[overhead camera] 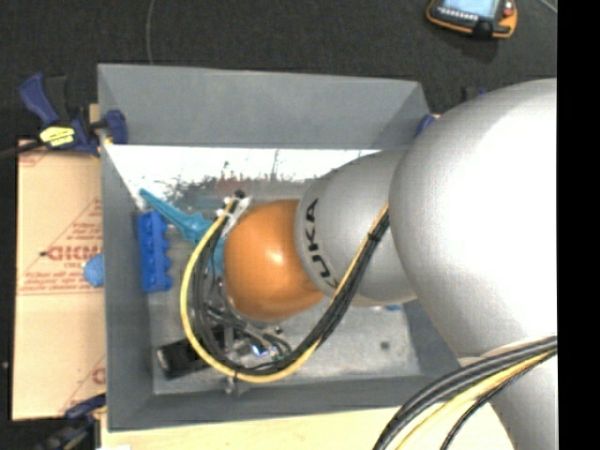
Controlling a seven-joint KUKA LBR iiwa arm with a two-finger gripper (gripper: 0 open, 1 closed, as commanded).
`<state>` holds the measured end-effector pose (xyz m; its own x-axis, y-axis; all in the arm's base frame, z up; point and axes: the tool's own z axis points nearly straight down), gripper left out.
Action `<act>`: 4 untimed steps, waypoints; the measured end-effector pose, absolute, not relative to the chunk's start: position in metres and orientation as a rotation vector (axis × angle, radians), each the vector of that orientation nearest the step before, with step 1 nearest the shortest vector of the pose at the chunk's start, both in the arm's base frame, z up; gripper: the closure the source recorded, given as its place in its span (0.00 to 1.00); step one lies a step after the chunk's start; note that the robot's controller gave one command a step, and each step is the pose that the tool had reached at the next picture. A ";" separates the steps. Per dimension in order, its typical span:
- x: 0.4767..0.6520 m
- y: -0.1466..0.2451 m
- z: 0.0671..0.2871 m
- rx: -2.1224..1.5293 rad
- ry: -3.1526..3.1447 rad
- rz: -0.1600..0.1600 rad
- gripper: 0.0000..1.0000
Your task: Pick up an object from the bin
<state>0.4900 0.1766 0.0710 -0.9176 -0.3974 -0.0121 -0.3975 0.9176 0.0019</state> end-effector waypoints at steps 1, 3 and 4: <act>0.507 0.208 0.072 -1.409 2.794 0.010 1.00; 0.507 0.207 0.074 -1.403 2.796 0.011 1.00; 0.505 0.207 0.082 -1.404 2.803 0.012 1.00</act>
Offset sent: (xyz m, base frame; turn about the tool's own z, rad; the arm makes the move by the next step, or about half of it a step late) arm 0.0000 0.0000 0.0000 0.0000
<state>0.5055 0.2065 0.0825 -0.5987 -0.8009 -0.0093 -0.8010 0.5987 0.0039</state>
